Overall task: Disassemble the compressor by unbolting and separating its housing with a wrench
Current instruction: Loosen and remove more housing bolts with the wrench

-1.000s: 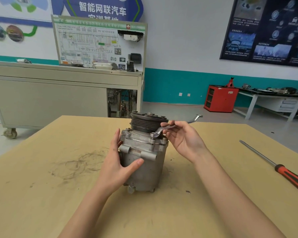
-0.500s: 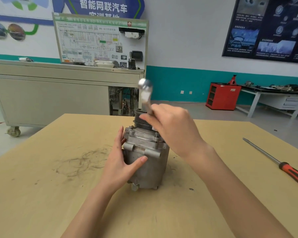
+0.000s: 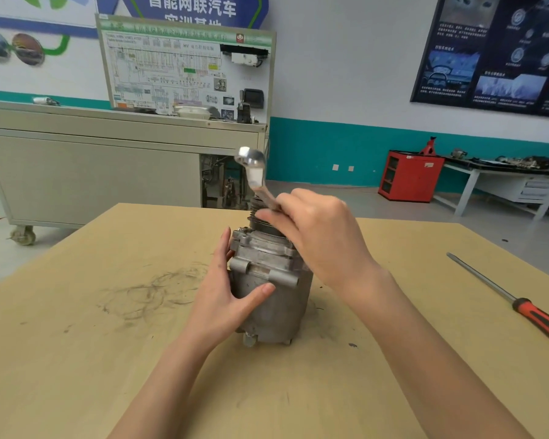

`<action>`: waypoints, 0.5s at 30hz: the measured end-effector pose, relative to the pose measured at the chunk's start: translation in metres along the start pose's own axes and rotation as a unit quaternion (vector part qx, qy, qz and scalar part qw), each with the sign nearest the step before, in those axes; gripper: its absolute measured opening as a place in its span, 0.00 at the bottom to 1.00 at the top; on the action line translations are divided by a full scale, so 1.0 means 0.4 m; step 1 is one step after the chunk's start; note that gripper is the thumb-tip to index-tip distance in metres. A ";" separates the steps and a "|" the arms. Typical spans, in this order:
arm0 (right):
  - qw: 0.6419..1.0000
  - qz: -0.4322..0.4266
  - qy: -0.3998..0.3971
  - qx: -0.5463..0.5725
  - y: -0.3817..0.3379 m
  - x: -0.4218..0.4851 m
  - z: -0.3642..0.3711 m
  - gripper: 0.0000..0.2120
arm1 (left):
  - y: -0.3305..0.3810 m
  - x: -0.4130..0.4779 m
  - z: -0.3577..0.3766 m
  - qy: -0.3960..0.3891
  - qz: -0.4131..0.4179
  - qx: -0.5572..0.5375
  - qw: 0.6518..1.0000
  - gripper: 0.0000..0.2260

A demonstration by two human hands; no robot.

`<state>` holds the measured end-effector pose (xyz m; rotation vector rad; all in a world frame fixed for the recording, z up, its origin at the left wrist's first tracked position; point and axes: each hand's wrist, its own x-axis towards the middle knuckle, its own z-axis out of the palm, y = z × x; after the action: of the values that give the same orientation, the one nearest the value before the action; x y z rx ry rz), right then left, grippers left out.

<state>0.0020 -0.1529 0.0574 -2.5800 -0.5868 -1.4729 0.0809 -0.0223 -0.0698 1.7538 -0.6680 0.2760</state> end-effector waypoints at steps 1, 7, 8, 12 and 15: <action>1.000 -0.008 0.007 -0.012 -0.002 -0.003 0.000 0.16 | -0.001 0.000 0.000 -0.001 0.000 0.000 1.000 0.47; 0.992 -0.076 0.035 -0.098 -0.031 -0.046 0.042 0.08 | -0.011 -0.001 0.004 0.006 0.021 0.031 0.999 0.36; 0.991 -0.070 0.058 -0.094 -0.023 -0.052 0.045 0.06 | -0.010 -0.002 0.003 0.007 0.017 0.023 1.000 0.37; 0.984 0.029 0.142 0.106 0.036 -0.095 0.041 0.14 | 0.000 -0.003 -0.002 -0.002 0.011 0.000 1.000 0.47; 0.880 0.201 0.120 0.413 0.080 -0.132 0.034 0.11 | 0.008 -0.002 -0.004 -0.004 -0.004 -0.002 1.000 0.46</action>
<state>0.0014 -0.1928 0.0084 -1.6918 -0.4613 -1.0492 0.0785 -0.0210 -0.0670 1.7542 -0.6666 0.2624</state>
